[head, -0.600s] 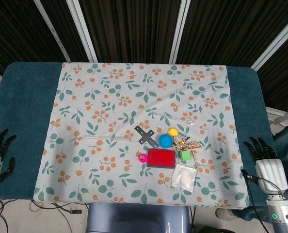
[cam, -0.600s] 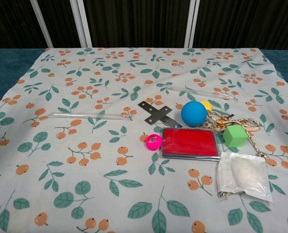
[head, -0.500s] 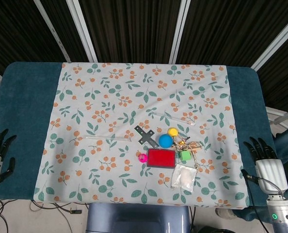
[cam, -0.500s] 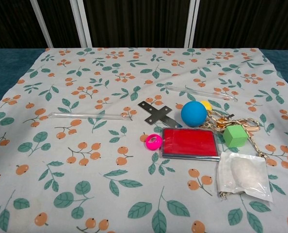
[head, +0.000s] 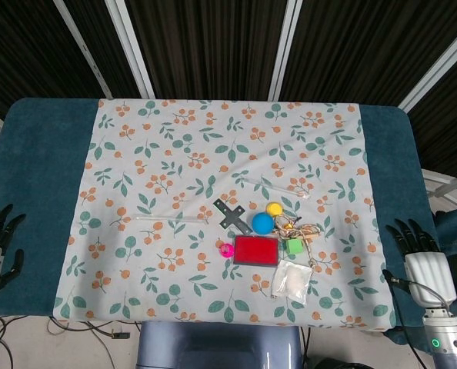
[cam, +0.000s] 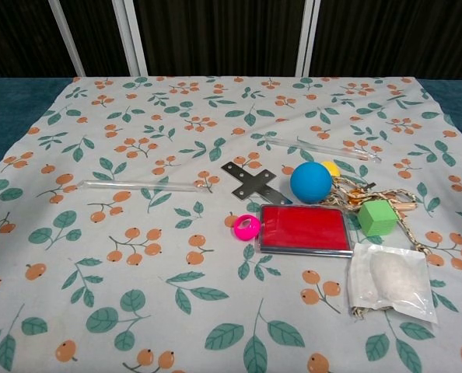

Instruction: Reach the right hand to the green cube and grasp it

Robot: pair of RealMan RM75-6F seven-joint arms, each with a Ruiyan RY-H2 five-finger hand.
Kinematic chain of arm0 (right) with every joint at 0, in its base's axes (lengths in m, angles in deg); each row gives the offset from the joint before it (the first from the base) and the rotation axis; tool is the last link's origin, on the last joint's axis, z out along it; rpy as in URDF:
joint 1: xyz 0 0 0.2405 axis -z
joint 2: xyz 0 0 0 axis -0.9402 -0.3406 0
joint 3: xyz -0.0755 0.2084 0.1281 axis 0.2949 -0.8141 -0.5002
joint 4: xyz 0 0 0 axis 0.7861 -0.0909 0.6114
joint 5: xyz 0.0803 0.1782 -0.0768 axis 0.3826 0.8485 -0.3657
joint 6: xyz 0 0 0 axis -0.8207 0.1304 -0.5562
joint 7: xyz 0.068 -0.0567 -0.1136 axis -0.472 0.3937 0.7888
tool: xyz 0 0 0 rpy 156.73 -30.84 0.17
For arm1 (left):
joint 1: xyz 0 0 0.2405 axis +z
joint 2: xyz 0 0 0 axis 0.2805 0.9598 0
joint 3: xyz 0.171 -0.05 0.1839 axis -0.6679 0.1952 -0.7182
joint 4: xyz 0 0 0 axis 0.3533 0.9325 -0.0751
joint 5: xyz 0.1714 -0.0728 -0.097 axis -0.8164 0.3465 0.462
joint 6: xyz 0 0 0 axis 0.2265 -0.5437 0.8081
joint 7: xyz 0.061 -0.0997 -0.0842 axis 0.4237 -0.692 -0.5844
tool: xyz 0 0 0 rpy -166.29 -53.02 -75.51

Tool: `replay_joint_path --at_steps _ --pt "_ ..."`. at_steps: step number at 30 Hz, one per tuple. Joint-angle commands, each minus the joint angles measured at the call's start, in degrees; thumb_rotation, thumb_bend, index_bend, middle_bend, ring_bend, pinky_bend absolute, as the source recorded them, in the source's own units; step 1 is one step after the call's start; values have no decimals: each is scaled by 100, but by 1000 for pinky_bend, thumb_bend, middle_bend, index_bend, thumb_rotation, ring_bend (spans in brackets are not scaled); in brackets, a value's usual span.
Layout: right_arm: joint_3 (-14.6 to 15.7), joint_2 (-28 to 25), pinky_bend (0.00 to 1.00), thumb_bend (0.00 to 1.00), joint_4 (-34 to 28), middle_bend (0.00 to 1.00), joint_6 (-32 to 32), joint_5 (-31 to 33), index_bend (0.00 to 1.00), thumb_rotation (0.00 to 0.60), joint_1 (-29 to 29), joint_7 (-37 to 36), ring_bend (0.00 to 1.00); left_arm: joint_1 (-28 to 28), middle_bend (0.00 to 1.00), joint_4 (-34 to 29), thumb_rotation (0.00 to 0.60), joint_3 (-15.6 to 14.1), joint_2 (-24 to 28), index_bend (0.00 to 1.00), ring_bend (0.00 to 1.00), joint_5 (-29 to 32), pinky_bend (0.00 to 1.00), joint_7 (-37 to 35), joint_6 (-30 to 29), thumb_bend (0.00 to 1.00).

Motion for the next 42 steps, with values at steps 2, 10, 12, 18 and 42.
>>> replay_joint_path --at_steps 2,10,12,18,42 --pt "6 -3 220 192 -4 160 17 3 178 600 -4 -18 103 3 0 1 600 0 4 128 59 12 104 -8 5 535" --pt "135 -83 220 198 -95 182 255 -67 178 600 -70 -120 104 6 0 -42 600 -4 11 128 59 12 104 -31 7 535" --pt "180 -201 220 201 -225 184 525 -81 179 600 -193 -242 103 -1 0 -41 600 10 17 129 59 14 104 -35 1 535" --pt "47 -460 220 213 -611 189 1631 243 178 600 -785 -355 105 -6 0 -52 600 -2 6 129 59 12 104 -16 25 535" --pt "-222 878 220 262 -890 293 2789 1541 289 600 -1775 1191 107 -3 0 -123 600 39 85 123 59 188 104 -106 116 535"
